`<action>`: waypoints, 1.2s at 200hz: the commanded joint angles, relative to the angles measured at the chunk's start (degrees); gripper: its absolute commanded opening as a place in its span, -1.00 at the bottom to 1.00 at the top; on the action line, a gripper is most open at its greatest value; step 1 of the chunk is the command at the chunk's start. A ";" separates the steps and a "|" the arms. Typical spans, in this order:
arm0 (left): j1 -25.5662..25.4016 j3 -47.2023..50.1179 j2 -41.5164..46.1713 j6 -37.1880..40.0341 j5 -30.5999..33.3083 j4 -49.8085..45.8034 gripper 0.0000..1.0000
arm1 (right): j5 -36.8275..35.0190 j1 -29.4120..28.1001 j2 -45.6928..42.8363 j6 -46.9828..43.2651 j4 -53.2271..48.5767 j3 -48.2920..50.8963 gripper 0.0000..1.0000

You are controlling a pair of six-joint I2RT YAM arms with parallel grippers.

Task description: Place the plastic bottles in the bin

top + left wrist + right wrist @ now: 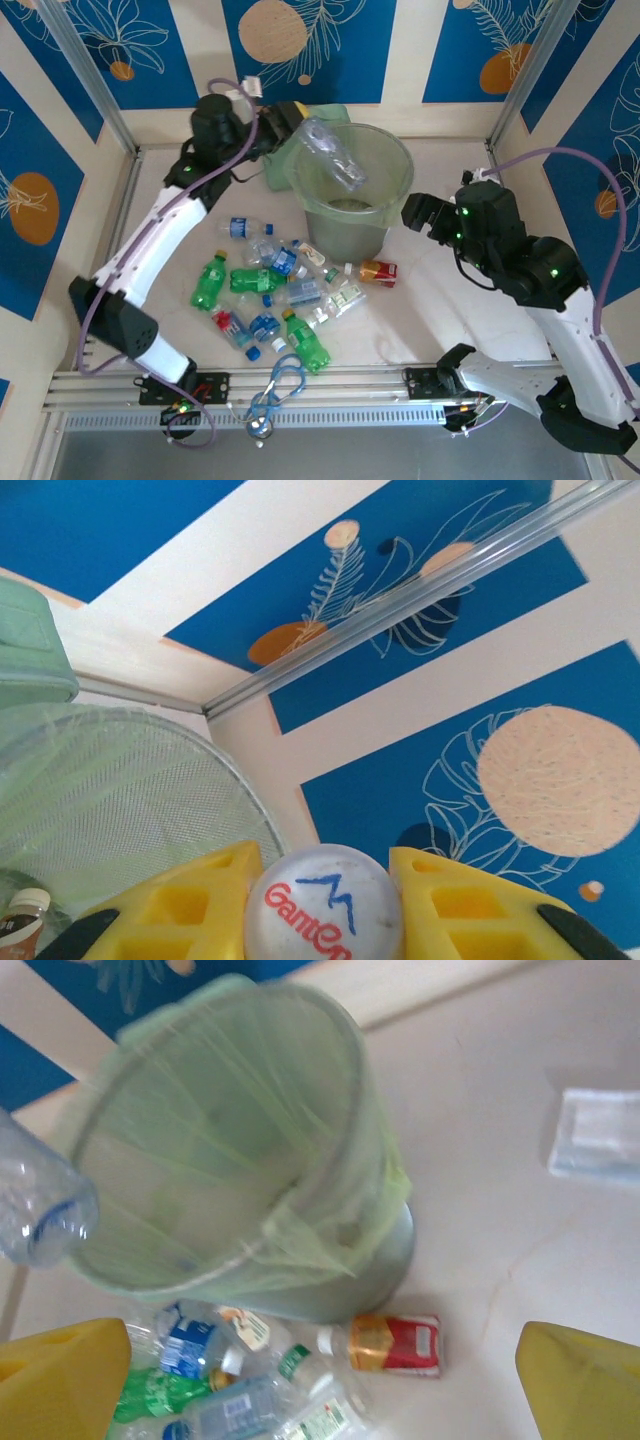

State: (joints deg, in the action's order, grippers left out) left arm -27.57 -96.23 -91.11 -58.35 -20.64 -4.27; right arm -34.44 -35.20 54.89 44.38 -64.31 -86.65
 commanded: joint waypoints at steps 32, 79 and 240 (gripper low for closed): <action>-5.02 -10.71 -9.20 4.93 8.98 -5.63 -0.89 | 7.58 4.53 -2.26 6.63 -3.18 6.36 0.99; -8.65 -13.76 -13.12 11.26 15.67 -13.12 -0.89 | 9.20 6.50 -4.19 6.95 -2.88 8.87 0.99; -10.54 -15.61 -6.68 16.96 20.09 -17.33 0.70 | 19.99 6.21 -3.68 -0.97 4.99 7.43 0.99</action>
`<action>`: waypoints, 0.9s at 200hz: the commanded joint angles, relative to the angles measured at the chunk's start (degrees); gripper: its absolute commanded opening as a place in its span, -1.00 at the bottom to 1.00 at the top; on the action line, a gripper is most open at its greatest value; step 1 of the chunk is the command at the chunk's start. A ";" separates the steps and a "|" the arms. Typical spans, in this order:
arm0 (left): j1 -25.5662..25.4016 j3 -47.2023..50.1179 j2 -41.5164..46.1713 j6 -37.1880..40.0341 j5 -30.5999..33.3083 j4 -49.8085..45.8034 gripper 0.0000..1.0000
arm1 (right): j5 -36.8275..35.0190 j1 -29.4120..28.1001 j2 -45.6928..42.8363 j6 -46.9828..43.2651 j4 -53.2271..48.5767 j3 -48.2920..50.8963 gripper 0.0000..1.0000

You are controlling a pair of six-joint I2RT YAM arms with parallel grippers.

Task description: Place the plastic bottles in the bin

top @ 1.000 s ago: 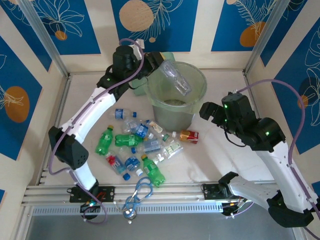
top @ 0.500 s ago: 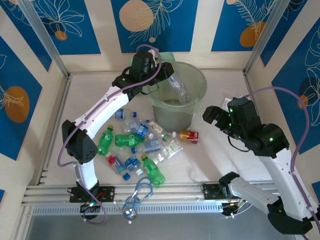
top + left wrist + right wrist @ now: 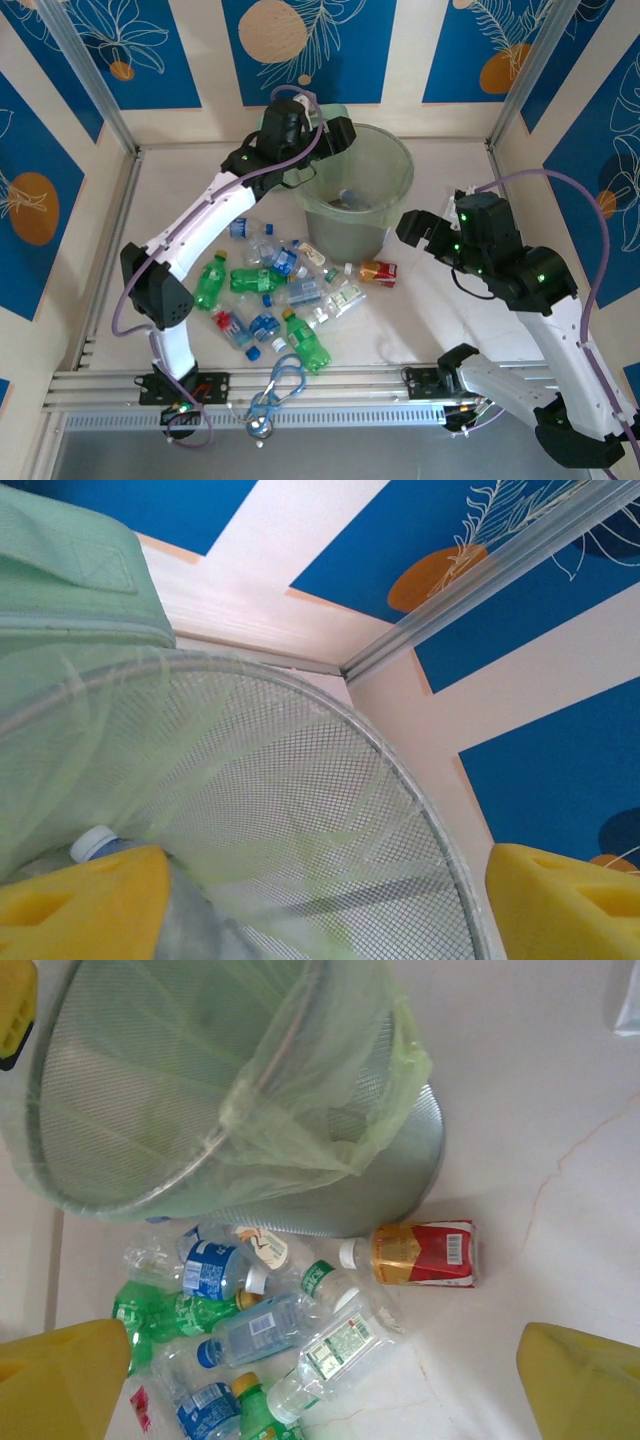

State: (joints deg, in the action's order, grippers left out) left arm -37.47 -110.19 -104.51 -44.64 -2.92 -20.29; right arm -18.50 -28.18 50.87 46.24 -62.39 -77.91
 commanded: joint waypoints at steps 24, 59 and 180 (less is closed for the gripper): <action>-0.28 2.39 13.89 6.96 3.63 -2.60 0.76 | 5.80 -3.59 1.10 -4.42 4.87 -1.68 0.99; 3.81 16.79 28.53 8.49 6.61 -5.94 0.85 | 1.06 -12.79 3.74 -6.56 5.61 -3.41 0.99; 24.76 53.23 35.41 -11.22 -14.52 -2.52 1.00 | 0.66 -26.07 14.92 -10.10 11.77 -3.29 0.98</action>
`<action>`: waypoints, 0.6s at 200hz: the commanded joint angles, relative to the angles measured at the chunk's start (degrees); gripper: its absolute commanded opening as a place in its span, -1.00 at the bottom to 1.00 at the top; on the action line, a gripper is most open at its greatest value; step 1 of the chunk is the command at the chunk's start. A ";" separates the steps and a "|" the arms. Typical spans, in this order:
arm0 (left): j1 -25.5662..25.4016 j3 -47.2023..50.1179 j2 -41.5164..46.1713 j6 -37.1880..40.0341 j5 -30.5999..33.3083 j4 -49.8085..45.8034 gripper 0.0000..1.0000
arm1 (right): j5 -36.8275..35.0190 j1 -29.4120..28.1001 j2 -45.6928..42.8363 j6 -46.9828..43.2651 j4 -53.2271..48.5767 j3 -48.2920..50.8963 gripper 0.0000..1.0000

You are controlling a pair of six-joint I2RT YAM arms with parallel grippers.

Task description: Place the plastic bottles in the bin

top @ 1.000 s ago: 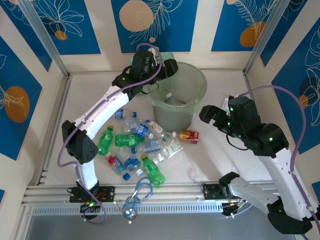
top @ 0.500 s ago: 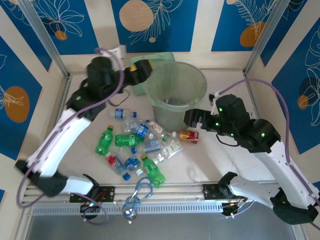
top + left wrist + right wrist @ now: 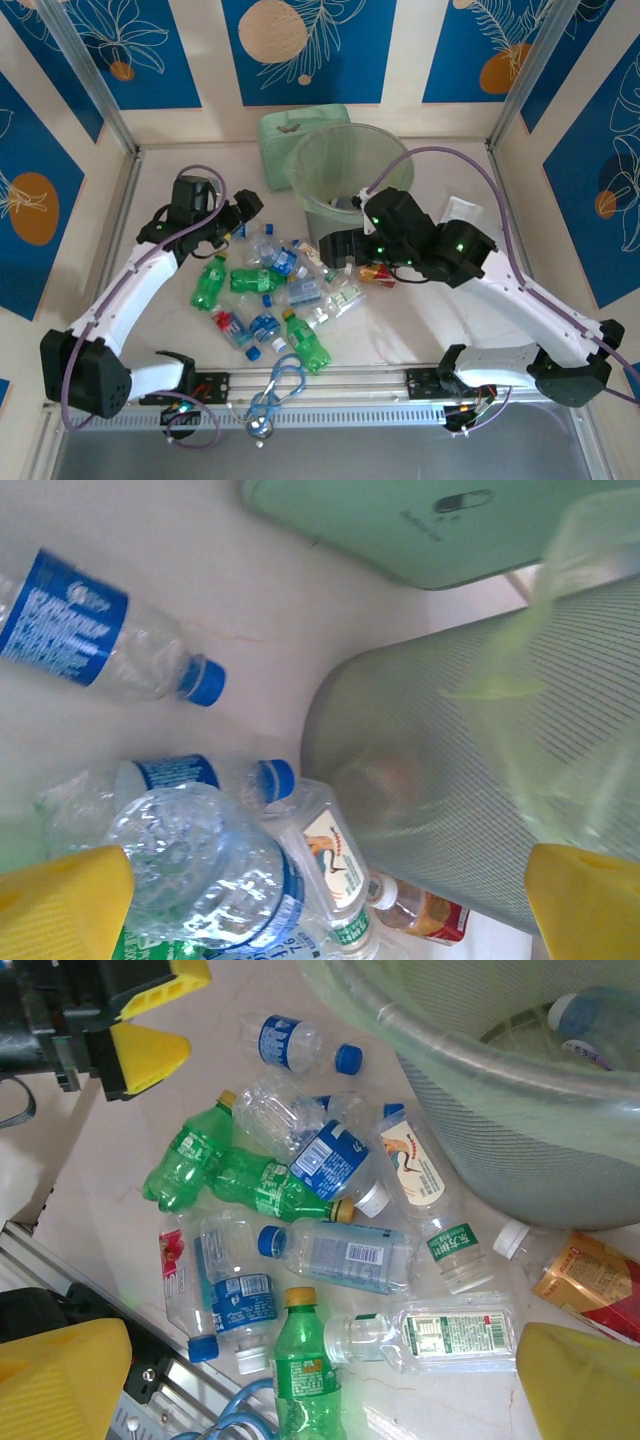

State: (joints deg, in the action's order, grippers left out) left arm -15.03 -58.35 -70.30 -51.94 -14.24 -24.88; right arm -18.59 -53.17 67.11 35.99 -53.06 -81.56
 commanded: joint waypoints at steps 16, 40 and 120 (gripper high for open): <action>3.71 1.92 0.43 -3.81 -2.95 -0.14 0.96 | 0.88 -1.26 -1.81 1.55 3.57 1.93 0.98; 4.29 2.99 -1.10 -3.34 -3.10 -1.41 0.90 | 1.01 -2.12 -1.51 2.84 4.94 3.17 0.98; 4.19 4.52 -6.75 -4.09 -5.84 -0.44 0.84 | -1.52 -4.75 0.36 4.39 6.09 2.77 0.98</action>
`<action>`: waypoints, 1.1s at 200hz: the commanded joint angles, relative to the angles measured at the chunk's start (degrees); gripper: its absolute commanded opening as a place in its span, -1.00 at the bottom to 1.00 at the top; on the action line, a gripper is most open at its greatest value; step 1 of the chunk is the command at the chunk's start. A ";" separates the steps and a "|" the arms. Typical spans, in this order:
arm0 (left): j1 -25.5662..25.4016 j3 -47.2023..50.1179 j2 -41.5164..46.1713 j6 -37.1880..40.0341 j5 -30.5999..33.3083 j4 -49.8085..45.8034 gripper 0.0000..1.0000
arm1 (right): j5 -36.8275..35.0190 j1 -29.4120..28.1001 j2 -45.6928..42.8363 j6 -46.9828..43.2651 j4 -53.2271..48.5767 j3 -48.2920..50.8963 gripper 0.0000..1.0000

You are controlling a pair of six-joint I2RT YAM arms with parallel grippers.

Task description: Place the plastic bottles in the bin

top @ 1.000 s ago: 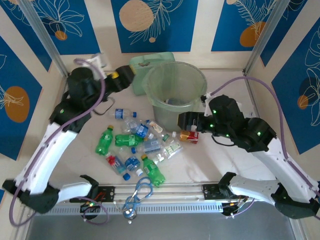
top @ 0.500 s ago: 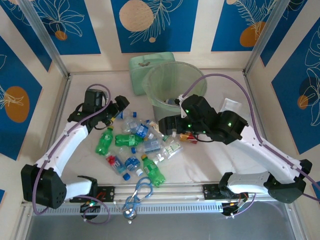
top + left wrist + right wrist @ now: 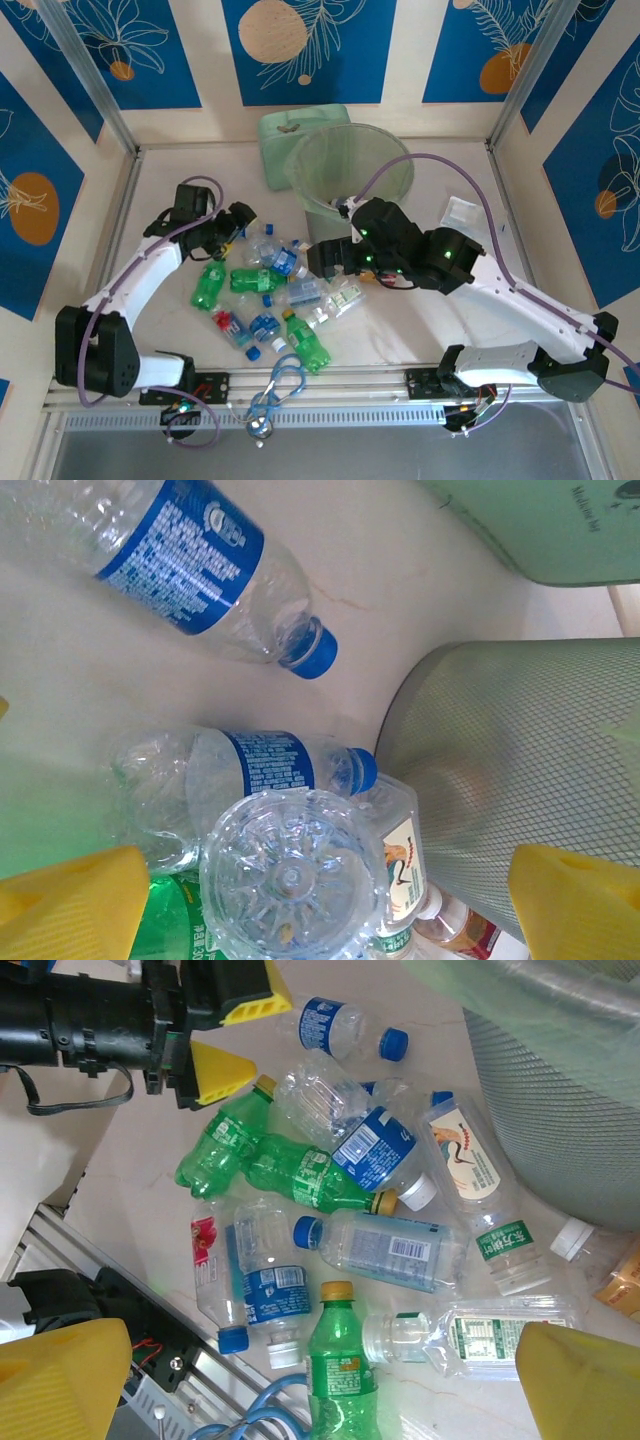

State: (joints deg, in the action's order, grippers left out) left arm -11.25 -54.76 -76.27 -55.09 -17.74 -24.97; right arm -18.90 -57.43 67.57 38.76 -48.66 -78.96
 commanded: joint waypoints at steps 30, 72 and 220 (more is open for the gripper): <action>-0.27 3.70 -1.40 -3.44 -3.97 2.56 0.81 | -2.09 -0.66 0.02 2.36 2.41 0.25 0.98; -1.50 5.59 -2.27 -4.92 -4.61 5.18 0.79 | -2.48 -0.76 0.19 2.80 1.73 0.56 0.98; -4.23 3.11 -6.77 -5.74 -5.10 7.07 0.46 | -3.51 -0.30 0.11 2.88 0.98 0.97 0.99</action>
State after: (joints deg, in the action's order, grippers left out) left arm -14.81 -50.00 -81.93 -60.38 -22.09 -18.79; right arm -21.23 -57.74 67.75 40.95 -47.16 -78.94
